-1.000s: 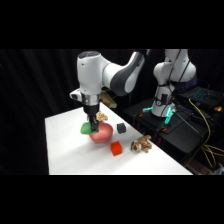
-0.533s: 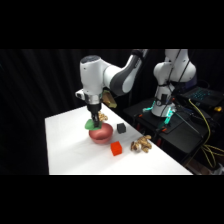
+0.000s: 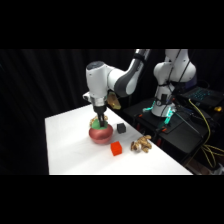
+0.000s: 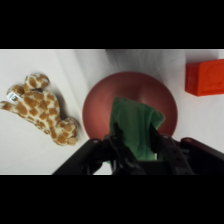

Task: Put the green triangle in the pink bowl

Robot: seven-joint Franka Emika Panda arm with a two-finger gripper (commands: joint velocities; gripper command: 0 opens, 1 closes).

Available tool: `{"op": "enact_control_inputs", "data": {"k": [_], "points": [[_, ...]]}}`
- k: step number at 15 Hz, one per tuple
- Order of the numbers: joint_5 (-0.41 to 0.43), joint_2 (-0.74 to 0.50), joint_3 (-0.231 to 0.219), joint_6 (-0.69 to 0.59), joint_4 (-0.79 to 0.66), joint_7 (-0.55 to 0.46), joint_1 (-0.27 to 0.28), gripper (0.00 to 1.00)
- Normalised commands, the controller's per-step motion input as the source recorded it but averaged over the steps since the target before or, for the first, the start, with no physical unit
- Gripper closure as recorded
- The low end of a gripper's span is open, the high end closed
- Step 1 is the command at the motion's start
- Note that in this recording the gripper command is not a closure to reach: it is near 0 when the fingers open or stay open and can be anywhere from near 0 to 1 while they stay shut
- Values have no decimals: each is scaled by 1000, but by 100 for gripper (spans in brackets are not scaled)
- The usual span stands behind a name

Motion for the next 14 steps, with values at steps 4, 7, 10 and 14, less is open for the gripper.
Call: {"op": "enact_control_inputs", "data": {"k": [4, 7, 10, 14], "points": [[-3, -133, 24, -83, -13, 75, -23, 0], [-1, -129, 20, -71, -18, 69, -25, 0], [1, -119, 21, -67, -14, 63, -25, 0], [6, -90, 23, -84, 23, 62, -22, 0]]}}
